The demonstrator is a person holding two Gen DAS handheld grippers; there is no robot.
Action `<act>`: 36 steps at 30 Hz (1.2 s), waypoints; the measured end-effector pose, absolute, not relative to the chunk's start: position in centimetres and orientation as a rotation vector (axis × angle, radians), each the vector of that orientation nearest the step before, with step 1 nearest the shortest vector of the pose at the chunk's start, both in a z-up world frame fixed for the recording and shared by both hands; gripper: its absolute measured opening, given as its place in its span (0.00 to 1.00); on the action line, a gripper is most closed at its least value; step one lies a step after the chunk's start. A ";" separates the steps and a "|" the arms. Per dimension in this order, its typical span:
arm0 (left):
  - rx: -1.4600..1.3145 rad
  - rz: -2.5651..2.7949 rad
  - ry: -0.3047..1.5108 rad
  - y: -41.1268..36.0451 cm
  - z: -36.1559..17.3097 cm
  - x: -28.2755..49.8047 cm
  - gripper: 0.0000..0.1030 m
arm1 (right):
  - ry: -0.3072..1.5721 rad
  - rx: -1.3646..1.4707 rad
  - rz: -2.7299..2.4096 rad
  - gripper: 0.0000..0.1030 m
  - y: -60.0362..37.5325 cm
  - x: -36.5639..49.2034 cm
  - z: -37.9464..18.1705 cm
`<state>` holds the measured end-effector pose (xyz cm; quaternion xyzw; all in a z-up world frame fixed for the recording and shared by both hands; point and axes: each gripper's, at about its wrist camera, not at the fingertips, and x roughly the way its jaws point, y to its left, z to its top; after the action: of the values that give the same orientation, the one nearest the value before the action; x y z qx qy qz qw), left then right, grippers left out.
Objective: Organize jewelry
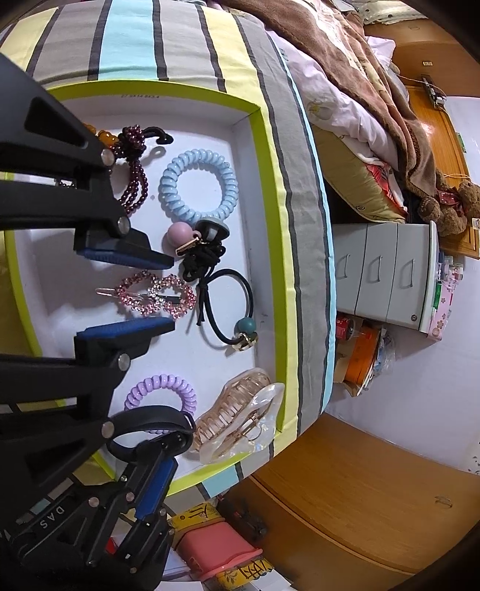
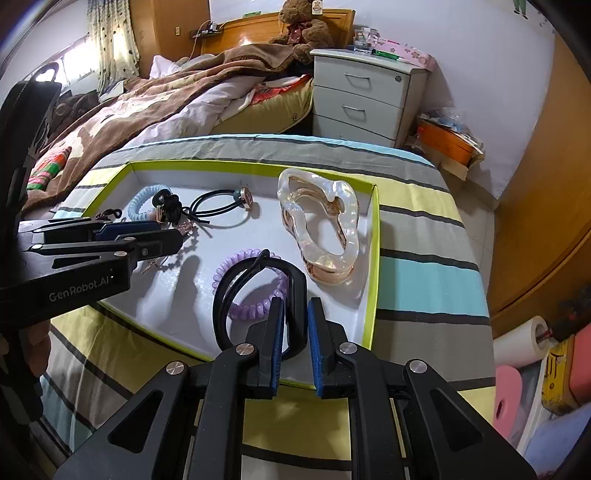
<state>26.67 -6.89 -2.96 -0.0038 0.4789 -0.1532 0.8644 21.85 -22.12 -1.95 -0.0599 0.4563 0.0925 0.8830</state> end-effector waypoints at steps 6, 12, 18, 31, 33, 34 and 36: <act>-0.013 -0.315 0.991 -6.6 -2.5 26.4 0.37 | 0.929 -0.100 0.194 0.15 -22.2 21.4 -1.4; -0.016 -0.304 0.971 -6.2 -1.7 25.6 0.47 | 0.899 -0.077 0.193 0.26 -22.0 20.6 -0.6; -0.012 -0.272 0.934 -5.8 -0.6 23.6 0.51 | 0.845 -0.017 0.183 0.26 -22.2 19.1 0.6; 0.042 -0.131 0.839 -4.8 1.1 17.6 0.53 | 0.753 0.010 0.158 0.27 -21.1 14.8 2.3; 0.052 -0.111 0.827 -4.6 1.2 16.7 0.53 | 0.743 0.014 0.153 0.27 -21.0 14.2 2.5; 0.051 -0.101 0.822 -4.5 1.3 16.4 0.53 | 0.739 0.013 0.149 0.27 -21.0 14.0 2.5; 0.037 -0.087 0.808 -4.2 1.4 15.6 0.53 | 0.736 0.013 0.146 0.27 -20.9 13.7 2.6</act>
<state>15.64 -4.21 1.45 0.0180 0.3929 -0.0421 0.9184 13.74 -20.94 2.57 0.0062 0.3596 0.0713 0.9303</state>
